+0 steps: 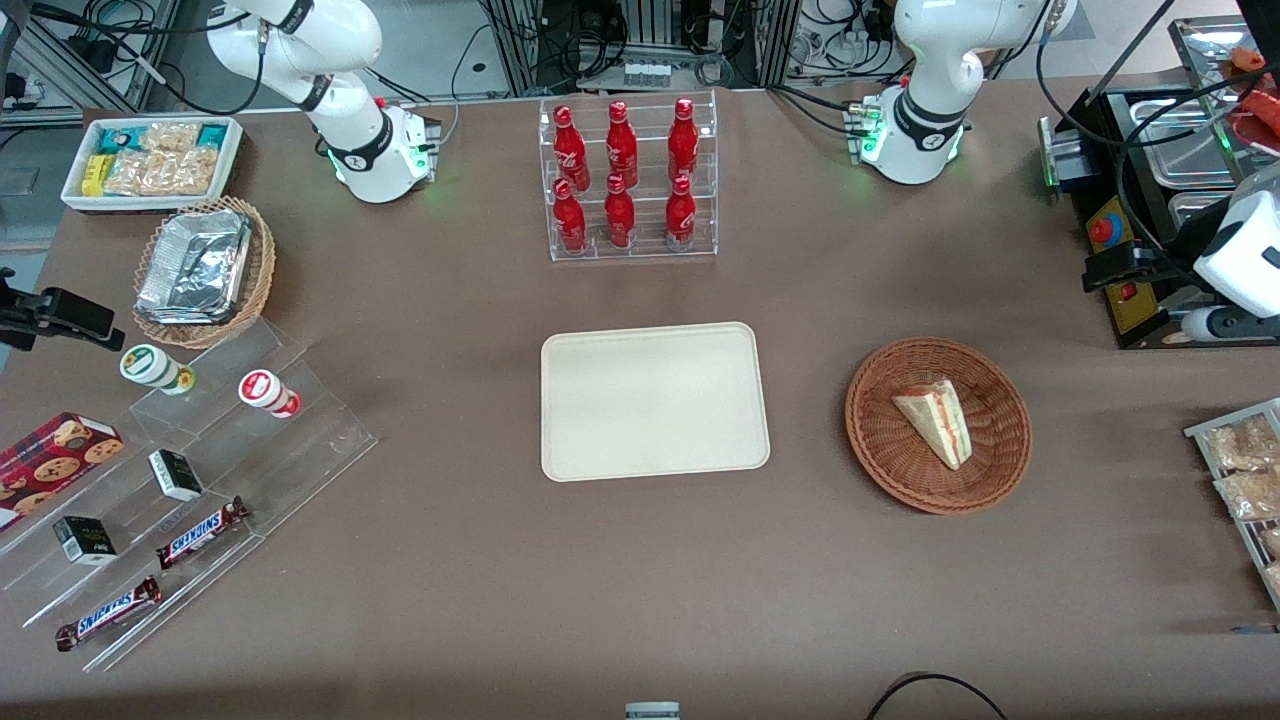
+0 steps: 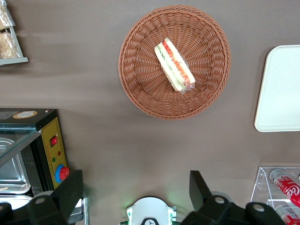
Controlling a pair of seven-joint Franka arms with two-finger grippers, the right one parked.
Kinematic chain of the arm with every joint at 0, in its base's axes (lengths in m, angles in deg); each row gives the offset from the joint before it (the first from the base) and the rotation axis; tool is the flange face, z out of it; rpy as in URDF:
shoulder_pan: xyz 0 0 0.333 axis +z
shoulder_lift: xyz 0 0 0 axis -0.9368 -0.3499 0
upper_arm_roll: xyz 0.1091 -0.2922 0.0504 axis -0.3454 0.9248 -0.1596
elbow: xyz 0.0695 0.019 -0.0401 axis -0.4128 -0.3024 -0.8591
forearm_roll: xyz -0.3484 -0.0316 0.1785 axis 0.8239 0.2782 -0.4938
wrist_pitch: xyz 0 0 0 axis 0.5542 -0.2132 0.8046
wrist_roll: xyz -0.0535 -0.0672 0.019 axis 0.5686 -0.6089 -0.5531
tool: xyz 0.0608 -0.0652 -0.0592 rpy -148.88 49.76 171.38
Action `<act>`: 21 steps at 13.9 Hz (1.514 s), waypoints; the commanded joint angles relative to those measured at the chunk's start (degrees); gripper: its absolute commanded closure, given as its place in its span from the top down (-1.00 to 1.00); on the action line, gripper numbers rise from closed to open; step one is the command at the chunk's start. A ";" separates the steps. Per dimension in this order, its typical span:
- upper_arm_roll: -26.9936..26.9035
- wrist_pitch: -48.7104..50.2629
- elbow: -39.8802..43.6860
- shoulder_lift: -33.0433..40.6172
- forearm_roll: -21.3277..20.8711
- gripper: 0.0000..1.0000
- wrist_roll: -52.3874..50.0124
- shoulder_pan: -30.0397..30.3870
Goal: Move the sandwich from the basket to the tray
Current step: 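Move the left gripper over the wrapped sandwich in the wicker basket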
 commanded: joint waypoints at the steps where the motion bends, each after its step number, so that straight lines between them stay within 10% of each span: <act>1: -0.47 0.54 0.21 0.03 0.36 1.00 0.69 -0.66; 17: 1.38 -32.31 -28.69 -0.05 0.71 1.00 -0.45 -2.24; 21: 1.38 -41.19 -32.30 -0.67 0.62 1.00 -16.13 -4.43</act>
